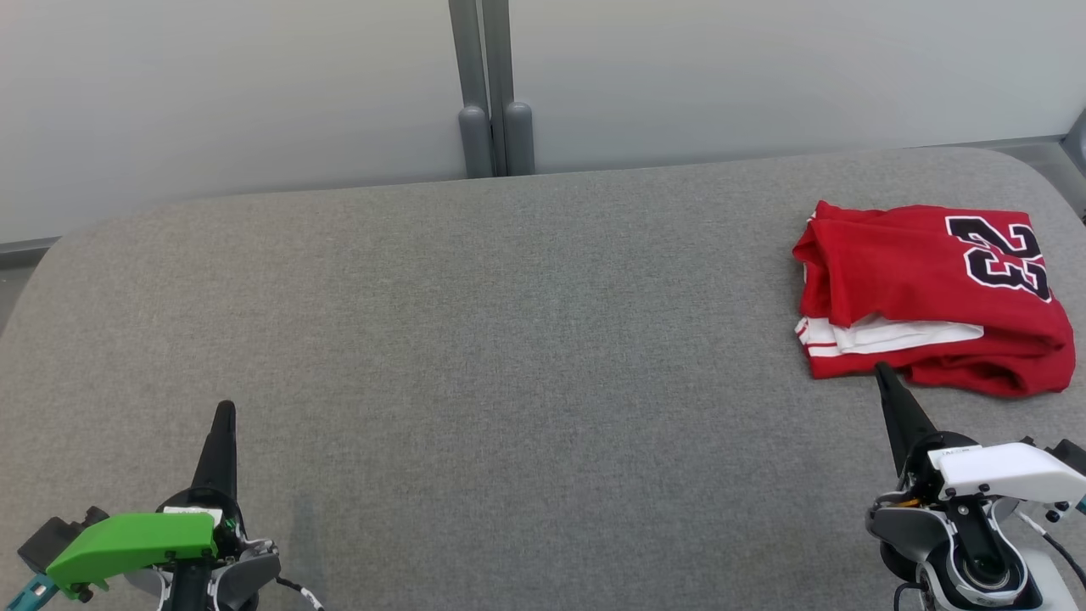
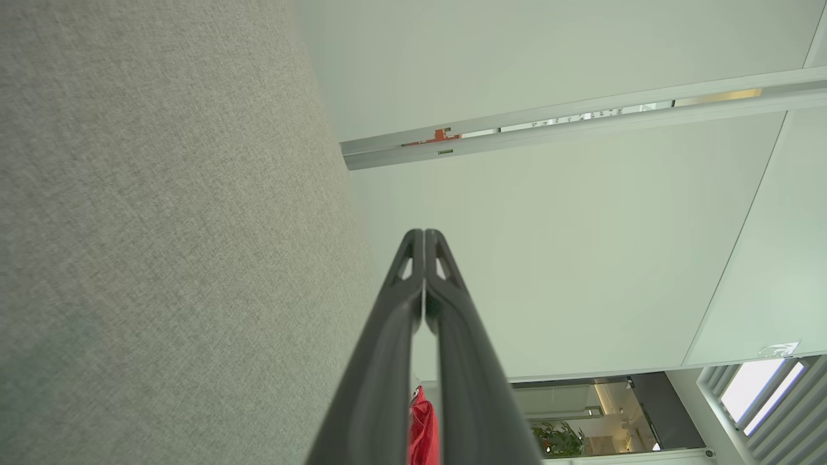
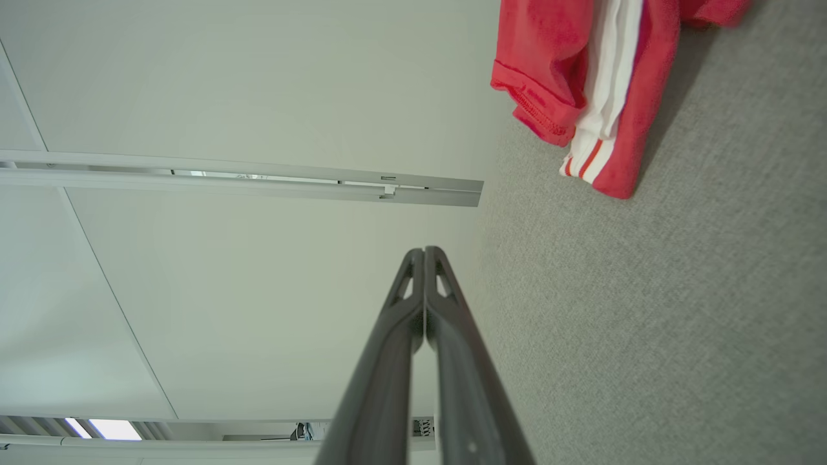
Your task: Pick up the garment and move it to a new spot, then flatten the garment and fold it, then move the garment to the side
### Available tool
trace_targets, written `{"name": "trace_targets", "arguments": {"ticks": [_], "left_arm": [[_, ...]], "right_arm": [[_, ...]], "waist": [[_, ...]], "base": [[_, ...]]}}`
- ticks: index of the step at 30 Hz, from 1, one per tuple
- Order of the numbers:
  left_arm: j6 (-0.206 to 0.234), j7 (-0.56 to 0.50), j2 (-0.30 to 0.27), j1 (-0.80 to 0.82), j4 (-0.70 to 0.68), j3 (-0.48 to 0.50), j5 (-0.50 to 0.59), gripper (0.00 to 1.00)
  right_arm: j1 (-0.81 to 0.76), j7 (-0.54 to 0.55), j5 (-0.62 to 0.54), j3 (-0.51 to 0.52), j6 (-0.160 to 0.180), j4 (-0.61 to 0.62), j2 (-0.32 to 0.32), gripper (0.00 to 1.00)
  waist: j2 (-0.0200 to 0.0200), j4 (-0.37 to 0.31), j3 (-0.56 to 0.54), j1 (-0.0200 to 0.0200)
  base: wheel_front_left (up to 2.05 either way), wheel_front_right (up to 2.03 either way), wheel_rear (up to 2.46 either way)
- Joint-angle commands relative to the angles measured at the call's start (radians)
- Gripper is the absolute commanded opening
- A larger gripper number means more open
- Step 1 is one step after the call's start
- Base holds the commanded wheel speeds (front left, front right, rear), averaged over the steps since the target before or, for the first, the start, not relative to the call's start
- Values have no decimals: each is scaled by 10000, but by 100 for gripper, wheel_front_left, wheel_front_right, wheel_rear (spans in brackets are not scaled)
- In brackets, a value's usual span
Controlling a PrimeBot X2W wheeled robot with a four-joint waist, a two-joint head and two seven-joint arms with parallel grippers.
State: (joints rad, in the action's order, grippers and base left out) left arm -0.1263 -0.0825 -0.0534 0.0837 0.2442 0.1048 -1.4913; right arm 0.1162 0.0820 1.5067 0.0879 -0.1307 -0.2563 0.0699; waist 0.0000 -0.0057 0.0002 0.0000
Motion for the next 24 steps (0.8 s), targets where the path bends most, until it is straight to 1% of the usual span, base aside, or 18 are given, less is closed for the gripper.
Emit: {"name": "trace_targets", "arguments": {"ticks": [1,18,24], "left_arm": [[-54,-52,-13,210,-9,64,-177,0],[-73,-363,36,339,22,120,-1269,0],[-73,-356,33,314,20,115,-1215,0]], "right_arm": [[-62,68,175,73,-1,84,-36,0],[-125,375,1115,310,0,150,-220,0],[-122,368,1078,302,-2,147,-207,0]], "waist": [[0,4,2,0],[0,57,29,0],[0,57,29,0]], "base": [[0,0,0],[0,0,0],[0,0,0]]}}
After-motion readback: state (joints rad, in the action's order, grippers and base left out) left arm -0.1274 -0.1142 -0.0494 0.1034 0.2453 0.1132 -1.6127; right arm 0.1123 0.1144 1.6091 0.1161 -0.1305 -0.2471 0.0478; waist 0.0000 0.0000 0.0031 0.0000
